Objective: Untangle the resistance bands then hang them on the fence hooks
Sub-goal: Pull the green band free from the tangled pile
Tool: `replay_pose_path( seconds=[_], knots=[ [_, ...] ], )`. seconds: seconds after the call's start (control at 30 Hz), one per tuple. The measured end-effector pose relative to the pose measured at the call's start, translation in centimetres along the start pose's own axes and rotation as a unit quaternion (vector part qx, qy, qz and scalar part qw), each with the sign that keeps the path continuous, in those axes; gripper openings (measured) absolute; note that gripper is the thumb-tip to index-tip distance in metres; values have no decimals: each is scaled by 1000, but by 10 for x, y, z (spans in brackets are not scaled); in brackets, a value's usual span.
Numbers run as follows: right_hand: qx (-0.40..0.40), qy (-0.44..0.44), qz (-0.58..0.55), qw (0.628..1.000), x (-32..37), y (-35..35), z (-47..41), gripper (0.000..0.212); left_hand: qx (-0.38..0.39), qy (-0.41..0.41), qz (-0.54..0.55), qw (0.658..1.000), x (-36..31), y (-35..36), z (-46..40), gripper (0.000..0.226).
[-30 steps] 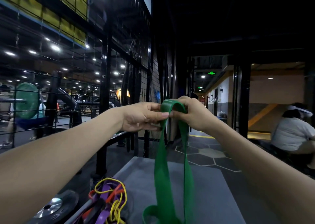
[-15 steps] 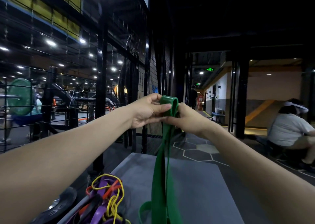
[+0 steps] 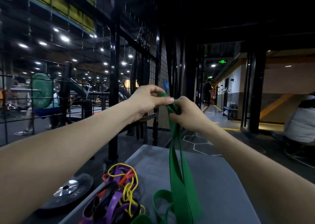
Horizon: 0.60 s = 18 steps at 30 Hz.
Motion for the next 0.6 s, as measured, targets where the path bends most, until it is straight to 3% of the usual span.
replay_pose_path(
  seconds=[0.07,0.17,0.23,0.4,0.47,0.6],
  knots=[
    [6,36,-39,999,-6,19,2,31,-9,18,76,997,-12,-9,1,36],
    [95,98,-137,981,-21,76,20,28,-44,48,168,984,-39,-29,0,32],
    [145,120,-128,974,-32,116,40,32,-85,73,217,970,-55,-53,0,28],
    [135,150,-104,974,-52,140,45,18,-111,75,230,964,-63,-90,5,9],
    [151,117,-139,972,-32,136,33,36,-115,73,245,960,-57,-93,6,6],
    [208,71,-301,928,14,148,24,71,-108,77,247,960,-58,-88,0,5]
  ],
)
Point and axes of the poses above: each hand's wrist, its own z-axis away from the middle knuckle, its own y-axis out of the palm, x = y × z, the point moved 10 cm from there along -z, towards the middle knuckle, and after that the axes turned 14 degrees about z, right-handed, at the moved point
